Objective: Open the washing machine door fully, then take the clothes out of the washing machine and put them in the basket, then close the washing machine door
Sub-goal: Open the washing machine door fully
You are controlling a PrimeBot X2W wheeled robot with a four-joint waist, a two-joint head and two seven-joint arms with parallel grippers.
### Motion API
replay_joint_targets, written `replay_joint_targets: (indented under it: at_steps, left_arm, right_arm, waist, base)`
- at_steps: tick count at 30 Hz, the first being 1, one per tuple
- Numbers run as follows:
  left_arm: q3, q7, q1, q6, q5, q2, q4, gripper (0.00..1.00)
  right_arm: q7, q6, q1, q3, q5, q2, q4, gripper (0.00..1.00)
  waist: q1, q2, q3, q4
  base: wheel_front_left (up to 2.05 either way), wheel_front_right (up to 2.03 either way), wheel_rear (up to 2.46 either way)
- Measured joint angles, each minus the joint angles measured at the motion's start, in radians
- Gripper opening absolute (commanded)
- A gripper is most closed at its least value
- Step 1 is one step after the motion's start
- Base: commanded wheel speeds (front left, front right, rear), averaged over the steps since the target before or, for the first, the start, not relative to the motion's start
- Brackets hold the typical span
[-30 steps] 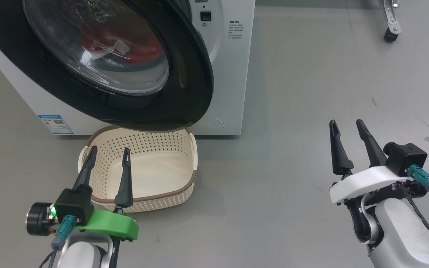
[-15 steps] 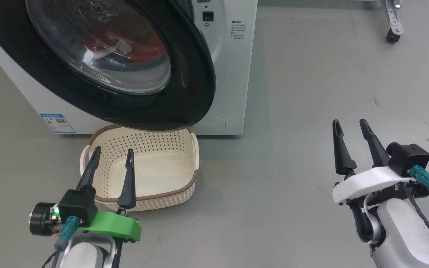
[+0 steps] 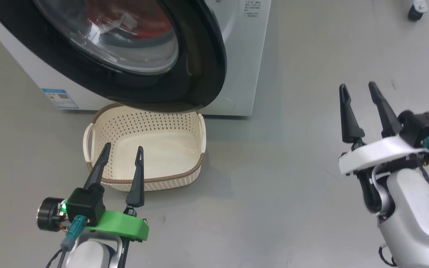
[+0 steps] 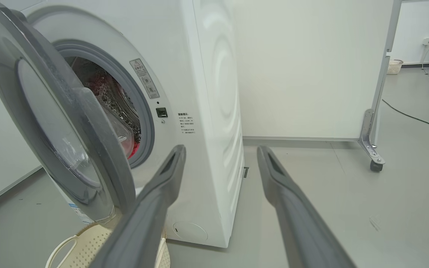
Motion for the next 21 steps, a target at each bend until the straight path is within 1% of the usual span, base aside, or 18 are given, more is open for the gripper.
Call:
replay_joint_targets:
  at_steps: [1, 2, 3, 4, 6, 11, 15, 17, 21]
  left_arm:
    - [-0.003, 0.000, -0.001, -0.002, 0.000, 0.000, -0.002, 1.00]
    - [-0.007, 0.000, -0.002, -0.003, -0.002, 0.000, -0.003, 1.00]
    - [-0.012, 0.000, -0.006, -0.003, -0.005, 0.000, -0.004, 1.00]
    - [-0.018, 0.000, -0.011, -0.003, -0.006, 0.000, -0.005, 1.00]
    - [-0.028, 0.000, -0.029, -0.003, -0.007, 0.000, -0.009, 1.00]
    - [-0.052, 0.000, -0.072, -0.004, -0.028, 0.000, -0.020, 1.00]
    - [-0.063, 0.000, -0.096, -0.004, -0.036, 0.000, -0.022, 1.00]
    - [-0.068, 0.000, -0.106, -0.004, -0.044, 0.000, -0.023, 1.00]
    - [-0.081, 0.000, -0.123, -0.003, -0.056, 0.000, -0.024, 1.00]
  right_arm:
    - [0.006, 0.003, -0.015, 0.000, 0.001, -0.002, -0.003, 1.00]
    - [0.021, 0.011, -0.030, -0.001, 0.007, -0.002, -0.005, 0.65]
    - [0.034, 0.016, -0.044, 0.000, 0.018, -0.001, -0.007, 0.10]
    - [0.045, 0.019, -0.059, 0.002, 0.018, -0.004, -0.008, 0.00]
    - [0.063, 0.023, -0.093, 0.005, 0.018, -0.014, -0.017, 0.00]
    - [0.118, 0.036, -0.184, -0.015, 0.067, -0.017, -0.031, 0.00]
    - [0.178, 0.040, -0.241, -0.064, 0.193, 0.011, -0.031, 0.00]
    - [0.215, 0.044, -0.271, -0.078, 0.239, 0.025, -0.029, 0.00]
    - [0.300, 0.044, -0.332, -0.117, 0.375, 0.061, -0.013, 0.00]
  waist:
    - [0.0000, 0.0000, 0.008, 0.003]
    - [0.0000, 0.0000, 0.017, 0.007]
    - [0.0000, 0.0000, 0.026, 0.011]
    - [0.0000, -0.0001, 0.035, 0.015]
    - [0.0001, 0.0000, 0.053, 0.023]
    - [0.0000, 0.0000, 0.098, 0.050]
    - [0.0000, 0.0000, 0.131, 0.079]
    - [0.0000, 0.0000, 0.146, 0.094]
    - [0.0000, -0.0001, 0.174, 0.125]
  base:
    - [0.00, 0.00, 0.00]
    - [0.00, 0.00, 0.00]
    - [0.00, 0.00, 0.00]
    - [0.00, 0.00, 0.00]
    - [0.00, 0.00, 0.00]
    - [0.00, 0.00, 0.00]
    - [0.00, 0.00, 0.00]
    - [0.00, 0.00, 0.00]
    - [0.00, 0.00, 0.00]
